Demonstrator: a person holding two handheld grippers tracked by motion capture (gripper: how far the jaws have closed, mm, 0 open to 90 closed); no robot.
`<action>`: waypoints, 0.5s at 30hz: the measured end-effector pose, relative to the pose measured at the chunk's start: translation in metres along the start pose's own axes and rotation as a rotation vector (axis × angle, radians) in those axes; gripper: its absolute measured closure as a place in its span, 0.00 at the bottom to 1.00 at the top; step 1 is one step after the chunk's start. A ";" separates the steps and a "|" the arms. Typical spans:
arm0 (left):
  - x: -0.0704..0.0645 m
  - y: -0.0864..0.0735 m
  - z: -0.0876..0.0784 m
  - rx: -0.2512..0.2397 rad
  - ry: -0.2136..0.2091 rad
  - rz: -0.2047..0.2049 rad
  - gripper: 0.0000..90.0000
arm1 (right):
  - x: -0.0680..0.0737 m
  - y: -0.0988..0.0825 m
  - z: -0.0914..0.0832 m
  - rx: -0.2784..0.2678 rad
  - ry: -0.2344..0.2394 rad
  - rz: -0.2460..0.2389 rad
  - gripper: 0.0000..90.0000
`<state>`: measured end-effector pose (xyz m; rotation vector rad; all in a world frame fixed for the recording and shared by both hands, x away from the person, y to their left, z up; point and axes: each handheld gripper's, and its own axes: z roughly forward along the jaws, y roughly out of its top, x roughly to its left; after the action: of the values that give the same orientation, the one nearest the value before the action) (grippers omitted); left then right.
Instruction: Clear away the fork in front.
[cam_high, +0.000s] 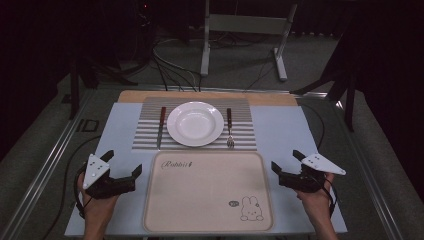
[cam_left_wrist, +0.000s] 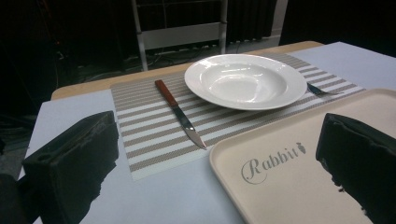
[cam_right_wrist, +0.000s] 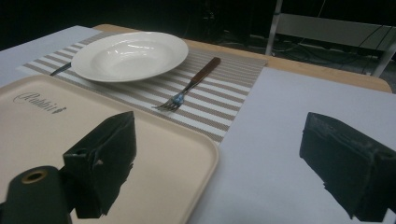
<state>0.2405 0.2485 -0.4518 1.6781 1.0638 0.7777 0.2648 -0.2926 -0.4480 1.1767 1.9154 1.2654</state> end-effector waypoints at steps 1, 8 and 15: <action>0.000 0.000 0.000 0.001 0.001 0.000 0.00 | 0.000 0.001 0.001 0.000 0.000 0.001 0.12; 0.000 0.000 0.000 0.004 0.013 0.003 0.00 | 0.001 0.007 0.009 0.011 -0.015 0.024 0.12; -0.001 0.000 0.001 0.009 0.015 0.010 0.00 | 0.002 0.010 0.019 0.021 -0.013 0.043 0.12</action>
<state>0.2408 0.2473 -0.4525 1.6886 1.0723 0.7942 0.2833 -0.2809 -0.4464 1.2398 1.9080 1.2602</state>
